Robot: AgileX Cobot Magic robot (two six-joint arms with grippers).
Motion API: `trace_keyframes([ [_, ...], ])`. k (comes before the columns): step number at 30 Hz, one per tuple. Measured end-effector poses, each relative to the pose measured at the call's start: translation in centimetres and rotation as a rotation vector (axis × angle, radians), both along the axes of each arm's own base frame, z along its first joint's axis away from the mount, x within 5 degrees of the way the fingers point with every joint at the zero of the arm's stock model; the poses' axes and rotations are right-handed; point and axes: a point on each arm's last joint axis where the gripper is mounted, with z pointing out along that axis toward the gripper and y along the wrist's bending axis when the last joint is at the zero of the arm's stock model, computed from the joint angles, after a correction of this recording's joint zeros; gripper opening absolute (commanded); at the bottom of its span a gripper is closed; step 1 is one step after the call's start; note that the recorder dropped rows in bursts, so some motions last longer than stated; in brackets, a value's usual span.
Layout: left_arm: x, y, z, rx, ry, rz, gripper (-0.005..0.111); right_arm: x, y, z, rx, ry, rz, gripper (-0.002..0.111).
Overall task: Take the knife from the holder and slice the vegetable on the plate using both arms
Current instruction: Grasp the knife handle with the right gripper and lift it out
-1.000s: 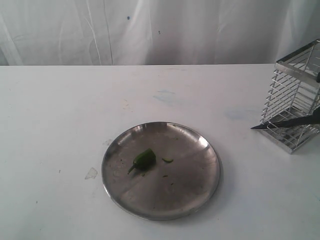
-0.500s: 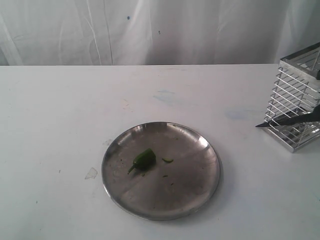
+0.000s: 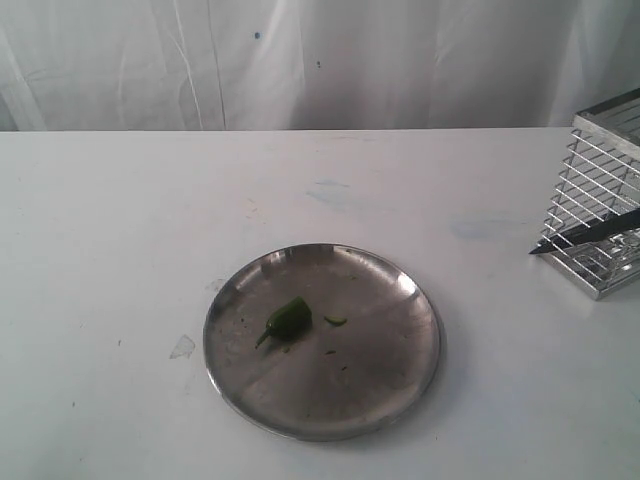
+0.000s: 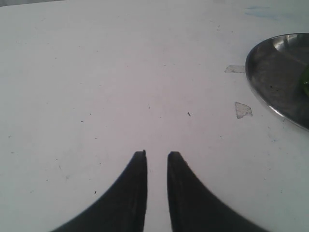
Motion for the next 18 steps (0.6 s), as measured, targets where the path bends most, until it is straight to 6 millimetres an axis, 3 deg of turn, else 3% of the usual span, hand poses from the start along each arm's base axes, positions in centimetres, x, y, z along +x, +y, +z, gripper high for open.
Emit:
trace_keyframes([
  [9,0.0,0.0,0.0,0.0,0.0,0.0,0.022,0.2,0.1,0.9,0.018,-0.035,-0.005,0.0],
  [18,0.0,0.0,0.0,0.0,0.0,0.0,0.022,-0.2,0.4,3.5,-0.004,-0.109,0.001,0.0],
])
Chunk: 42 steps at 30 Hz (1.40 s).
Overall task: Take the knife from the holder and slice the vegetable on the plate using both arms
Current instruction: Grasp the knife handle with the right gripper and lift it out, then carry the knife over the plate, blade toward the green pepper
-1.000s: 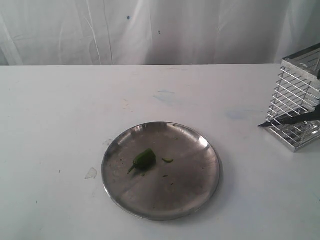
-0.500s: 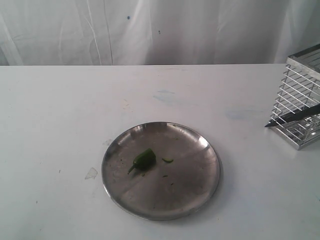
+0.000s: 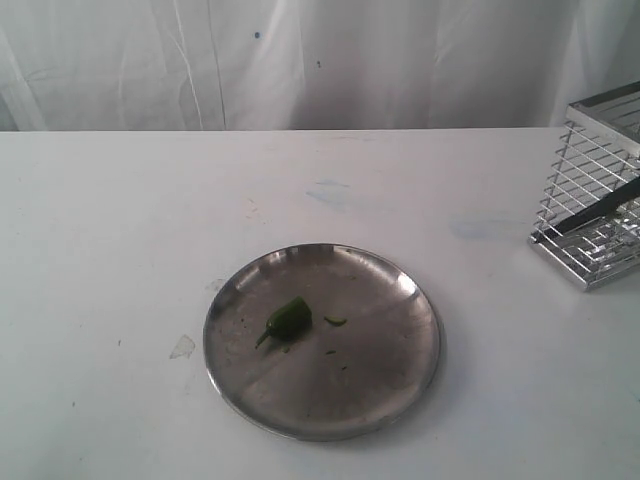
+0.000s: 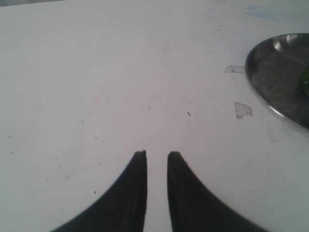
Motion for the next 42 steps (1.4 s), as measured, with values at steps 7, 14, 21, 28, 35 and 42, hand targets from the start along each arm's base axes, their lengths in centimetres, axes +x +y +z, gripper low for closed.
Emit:
trace_keyframes([
  [7,0.0,0.0,0.0,0.0,0.0,0.0,0.022,-0.7,0.3,1.3,0.0,-0.034,-0.003,0.0],
  [14,0.0,0.0,0.0,0.0,0.0,0.0,0.022,-2.1,0.9,3.5,-0.011,-0.101,-0.018,0.0],
  [21,0.0,0.0,0.0,0.0,0.0,0.0,0.022,-4.3,1.9,6.4,-0.02,-0.2,-0.013,0.0],
  [28,0.0,0.0,0.0,0.0,0.0,0.0,0.022,-6.8,3.8,8.9,0.069,-0.283,0.025,0.0],
  [35,0.0,0.0,0.0,0.0,0.0,0.0,0.022,-7.4,5.9,8.7,0.408,-0.409,0.058,0.0],
  [42,0.0,0.0,0.0,0.0,0.0,0.0,0.022,-7.9,6.7,2.0,0.675,-0.347,-0.007,0.0],
])
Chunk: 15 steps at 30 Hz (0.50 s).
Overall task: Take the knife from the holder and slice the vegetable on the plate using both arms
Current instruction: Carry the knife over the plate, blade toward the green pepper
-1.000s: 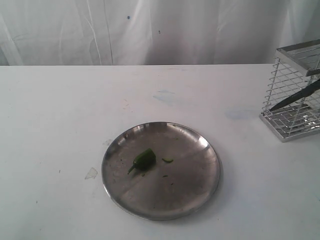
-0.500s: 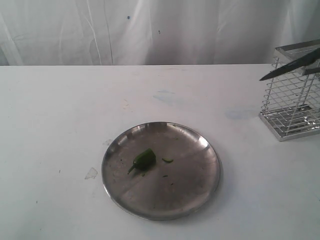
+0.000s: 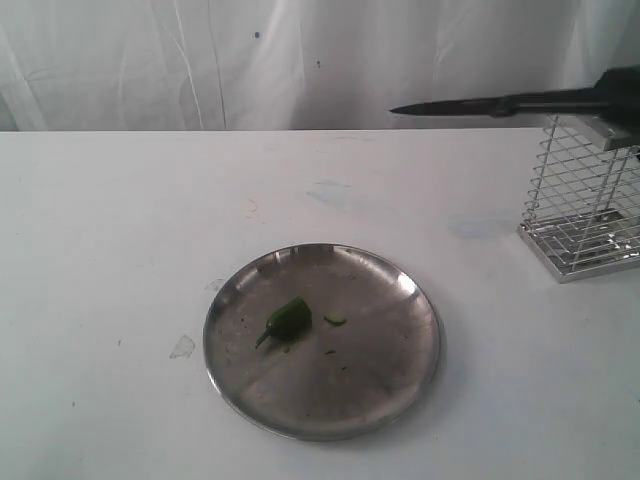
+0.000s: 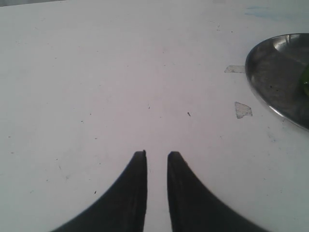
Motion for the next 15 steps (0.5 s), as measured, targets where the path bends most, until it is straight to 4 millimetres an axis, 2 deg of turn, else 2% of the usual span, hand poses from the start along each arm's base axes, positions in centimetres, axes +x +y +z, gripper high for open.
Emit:
trace_keyframes([
  [3,0.0,0.0,0.0,0.0,0.0,0.0,0.022,-1.0,0.6,-3.1,0.116,0.028,0.012,0.0],
  [8,0.0,0.0,0.0,0.0,0.0,0.0,0.022,-3.0,1.4,-7.8,0.125,0.1,0.011,0.0],
  [12,0.0,0.0,0.0,0.0,0.0,0.0,0.022,-4.6,1.9,-10.7,0.106,0.164,0.012,0.0],
  [15,0.0,0.0,0.0,0.0,0.0,0.0,0.022,-5.4,2.1,-12.0,0.083,0.198,-0.001,0.0],
])
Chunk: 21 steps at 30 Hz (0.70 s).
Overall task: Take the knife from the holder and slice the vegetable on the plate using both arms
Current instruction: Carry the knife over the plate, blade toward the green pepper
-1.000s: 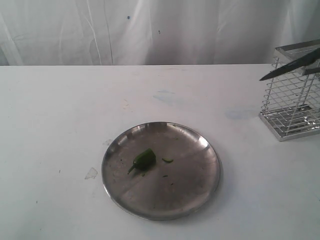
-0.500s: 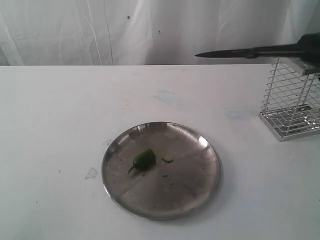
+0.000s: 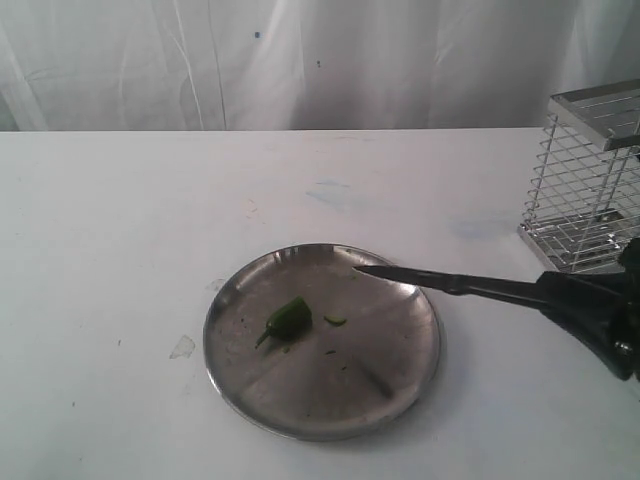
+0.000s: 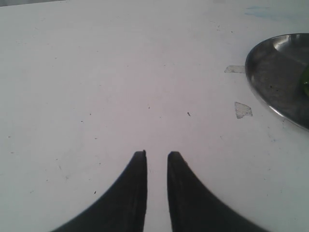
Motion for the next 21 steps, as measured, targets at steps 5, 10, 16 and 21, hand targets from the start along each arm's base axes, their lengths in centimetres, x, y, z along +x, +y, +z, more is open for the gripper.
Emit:
trace_keyframes([
  [5,0.0,0.0,0.0,0.0,0.0,0.0,0.022,0.1,-0.8,-0.9,-0.073,0.054,-0.091,0.0],
  [10,0.0,0.0,0.0,0.0,0.0,0.0,0.022,0.5,-0.9,-1.8,-0.068,0.091,-0.076,0.0],
  [16,0.0,0.0,0.0,0.0,0.0,0.0,0.022,1.9,-0.7,-2.8,-0.007,0.102,0.047,0.0],
  [21,0.0,0.0,0.0,0.0,0.0,0.0,0.022,3.9,-1.3,-4.6,0.05,0.18,0.073,0.0],
])
